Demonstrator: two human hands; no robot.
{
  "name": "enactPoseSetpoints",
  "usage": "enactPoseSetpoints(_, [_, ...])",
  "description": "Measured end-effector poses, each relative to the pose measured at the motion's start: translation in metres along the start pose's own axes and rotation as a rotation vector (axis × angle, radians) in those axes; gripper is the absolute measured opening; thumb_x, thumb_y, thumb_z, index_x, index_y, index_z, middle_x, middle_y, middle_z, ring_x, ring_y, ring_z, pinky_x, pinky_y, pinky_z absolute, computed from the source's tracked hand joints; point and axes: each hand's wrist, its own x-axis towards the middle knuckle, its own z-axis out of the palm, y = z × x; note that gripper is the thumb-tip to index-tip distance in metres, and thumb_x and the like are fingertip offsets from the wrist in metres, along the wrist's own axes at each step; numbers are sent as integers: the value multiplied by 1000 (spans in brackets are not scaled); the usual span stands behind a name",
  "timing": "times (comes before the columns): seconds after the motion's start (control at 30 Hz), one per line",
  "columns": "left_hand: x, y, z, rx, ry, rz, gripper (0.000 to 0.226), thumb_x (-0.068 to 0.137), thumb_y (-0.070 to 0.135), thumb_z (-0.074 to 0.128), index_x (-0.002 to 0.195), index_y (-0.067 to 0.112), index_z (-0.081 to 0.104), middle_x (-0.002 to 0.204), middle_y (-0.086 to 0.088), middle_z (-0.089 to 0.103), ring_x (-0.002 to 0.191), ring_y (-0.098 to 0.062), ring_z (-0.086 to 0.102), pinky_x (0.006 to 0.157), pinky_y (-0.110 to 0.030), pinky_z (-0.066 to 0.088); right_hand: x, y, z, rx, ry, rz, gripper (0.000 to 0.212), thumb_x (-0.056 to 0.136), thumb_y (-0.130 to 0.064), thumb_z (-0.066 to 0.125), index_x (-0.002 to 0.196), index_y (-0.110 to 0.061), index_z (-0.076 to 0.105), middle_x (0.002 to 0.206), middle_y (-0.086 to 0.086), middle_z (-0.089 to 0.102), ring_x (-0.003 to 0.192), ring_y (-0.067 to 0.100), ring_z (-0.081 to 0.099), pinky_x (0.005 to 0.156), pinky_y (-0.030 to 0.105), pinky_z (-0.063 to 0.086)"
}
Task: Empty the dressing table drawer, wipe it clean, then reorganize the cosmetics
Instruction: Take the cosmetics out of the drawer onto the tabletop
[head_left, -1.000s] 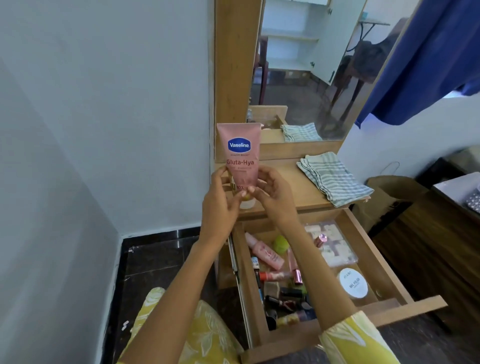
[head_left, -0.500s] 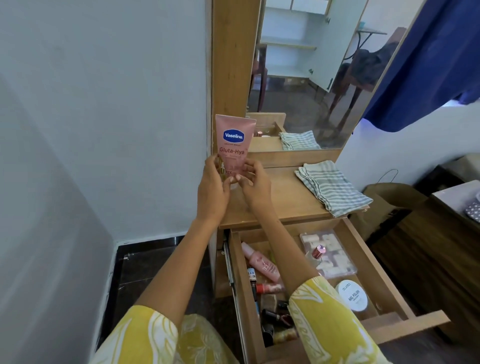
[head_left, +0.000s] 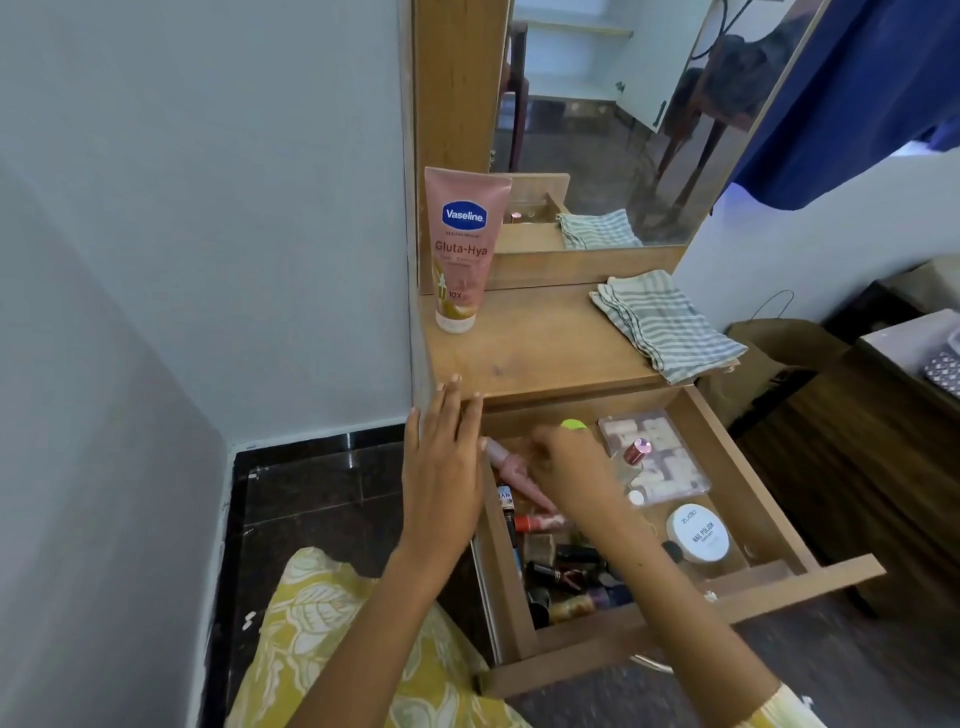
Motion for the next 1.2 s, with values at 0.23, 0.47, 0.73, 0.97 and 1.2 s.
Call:
enactPoseSetpoints(0.23, [-6,-7,5,157,-120,13,62,99,14,40,148,18,1,156,-7,-6,143,-20,-8,116,-40,-2,9,-9,29,-219,-112,15,15,91,-10,52,104,-11,59,103,10,67,94,29,65,74,34,50])
enactPoseSetpoints(0.47, [-5,-6,3,163,-132,6,70,96,8,41,147,17,-6,156,-7,-11,143,-20,-10,114,-38,-6,17,-15,32,-299,-132,47,17,91,-16,55,105,-8,61,114,13,61,102,29,62,71,32,44])
enactPoseSetpoints(0.73, [-2,-4,-3,190,-172,-1,71,96,6,38,148,17,-9,155,-7,-15,143,-20,-12,113,-36,-9,-14,-14,9,-115,71,175,18,84,-30,60,87,-12,60,86,5,66,78,26,64,61,28,42])
enactPoseSetpoints(0.97, [7,12,-7,218,-236,-29,64,97,13,34,148,8,-5,156,-13,-11,144,-23,-8,113,-40,-9,-17,-22,-31,463,501,63,26,72,-30,76,91,-19,62,81,-7,64,73,9,59,62,27,47])
enactPoseSetpoints(1.2, [11,8,-3,246,-282,26,66,100,21,33,146,6,-11,154,-12,-18,142,-23,-15,108,-34,-15,61,-41,-38,625,648,44,29,73,-24,80,97,-14,65,94,-3,66,85,12,59,70,23,45])
